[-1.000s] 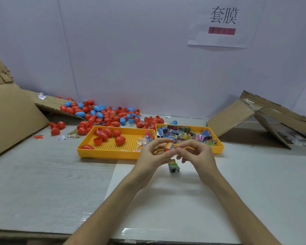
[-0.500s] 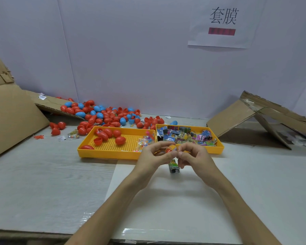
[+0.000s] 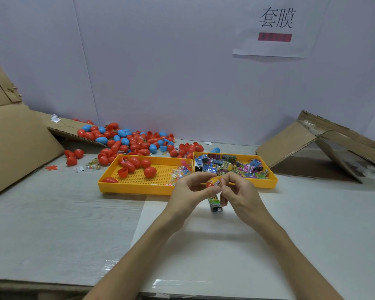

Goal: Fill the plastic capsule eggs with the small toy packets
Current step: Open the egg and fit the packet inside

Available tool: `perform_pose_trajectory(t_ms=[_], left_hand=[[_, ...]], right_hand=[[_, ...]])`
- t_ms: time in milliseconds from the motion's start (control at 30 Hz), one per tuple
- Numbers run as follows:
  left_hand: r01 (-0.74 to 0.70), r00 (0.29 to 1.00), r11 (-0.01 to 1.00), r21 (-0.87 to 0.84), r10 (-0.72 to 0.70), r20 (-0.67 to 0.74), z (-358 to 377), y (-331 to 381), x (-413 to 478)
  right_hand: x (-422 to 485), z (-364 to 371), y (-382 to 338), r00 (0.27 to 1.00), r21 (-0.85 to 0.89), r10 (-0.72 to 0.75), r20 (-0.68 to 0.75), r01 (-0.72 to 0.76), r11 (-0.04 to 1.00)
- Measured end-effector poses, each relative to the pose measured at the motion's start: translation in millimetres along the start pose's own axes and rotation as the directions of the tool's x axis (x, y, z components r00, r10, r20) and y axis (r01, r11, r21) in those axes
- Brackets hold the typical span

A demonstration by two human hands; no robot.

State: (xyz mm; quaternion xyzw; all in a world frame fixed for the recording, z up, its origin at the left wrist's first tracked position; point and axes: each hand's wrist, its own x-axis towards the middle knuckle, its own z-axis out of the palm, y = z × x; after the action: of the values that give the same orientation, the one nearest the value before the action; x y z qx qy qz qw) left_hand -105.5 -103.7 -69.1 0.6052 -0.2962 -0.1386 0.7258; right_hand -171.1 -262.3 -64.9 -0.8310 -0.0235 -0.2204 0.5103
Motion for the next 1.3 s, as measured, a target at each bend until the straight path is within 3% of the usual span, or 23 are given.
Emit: perform_pose_trajectory(t_ms=[300, 600, 800, 1100, 1300], left_hand=[[-0.002, 0.999, 1.0, -0.017, 0.003, 0.042, -0.4, 4.1, -1.3], [-0.002, 0.998, 0.999, -0.043, 0.004, 0.058, 1.2, 7.4, -3.4], [0.021, 0.999, 0.992, -0.121, -0.026, -0.039, 3.9, 9.0, -4.1], [0.031, 0.988, 0.961, -0.273, -0.071, -0.139, 1.8, 8.1, -1.4], [0.062, 0.988, 0.956, -0.286, -0.098, -0.116, 1.5, 9.0, -2.2]], right_hand=[[-0.5, -0.1, 0.2, 0.998, -0.057, -0.055, -0.041, 0.053, 0.997], [0.5, -1.5, 4.0, 0.999, -0.001, -0.03, -0.022, 0.03, 1.0], [2.3, -5.8, 1.8, 0.997, 0.168, -0.039, -0.063, 0.049, 0.985], [-1.2, 2.0, -2.9, 0.994, 0.204, -0.071, -0.081, 0.087, 0.975], [-1.2, 3.1, -3.8, 0.995, 0.199, -0.061, -0.084, 0.077, 0.977]])
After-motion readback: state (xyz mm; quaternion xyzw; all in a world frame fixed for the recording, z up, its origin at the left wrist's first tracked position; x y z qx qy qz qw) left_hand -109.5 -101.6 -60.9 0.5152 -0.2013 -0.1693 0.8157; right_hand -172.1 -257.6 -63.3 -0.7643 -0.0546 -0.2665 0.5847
